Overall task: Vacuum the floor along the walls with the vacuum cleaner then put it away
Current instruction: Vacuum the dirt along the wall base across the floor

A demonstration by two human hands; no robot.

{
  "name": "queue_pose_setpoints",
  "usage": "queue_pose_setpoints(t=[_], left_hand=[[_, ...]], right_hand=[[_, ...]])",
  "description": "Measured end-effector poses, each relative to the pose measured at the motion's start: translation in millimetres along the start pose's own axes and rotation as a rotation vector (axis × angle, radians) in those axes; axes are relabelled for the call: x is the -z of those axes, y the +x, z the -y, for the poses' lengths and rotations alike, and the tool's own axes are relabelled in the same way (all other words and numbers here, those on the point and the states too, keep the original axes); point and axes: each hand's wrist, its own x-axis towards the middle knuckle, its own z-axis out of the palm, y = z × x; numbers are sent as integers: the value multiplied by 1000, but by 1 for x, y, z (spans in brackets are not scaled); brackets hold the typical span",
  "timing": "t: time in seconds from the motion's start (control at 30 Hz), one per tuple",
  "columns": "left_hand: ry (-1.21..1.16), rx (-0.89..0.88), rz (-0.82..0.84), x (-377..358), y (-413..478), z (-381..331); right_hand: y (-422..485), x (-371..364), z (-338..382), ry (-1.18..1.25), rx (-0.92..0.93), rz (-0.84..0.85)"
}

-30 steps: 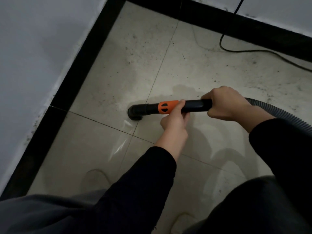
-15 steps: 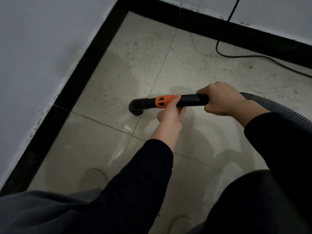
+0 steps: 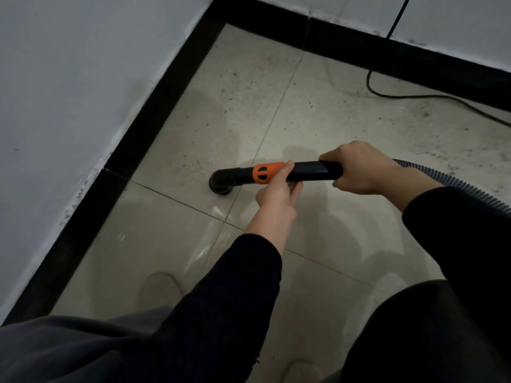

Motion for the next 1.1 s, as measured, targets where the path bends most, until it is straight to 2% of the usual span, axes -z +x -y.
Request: queue_pose_setpoints(t=[0.8,1.1], left_hand=[[-109,17,-113,29,-1,-8],[-112,26,-93,26,3,-13]], right_hand=[[22,-5,28,32,101,96],[22,-3,25,-4,94,82]])
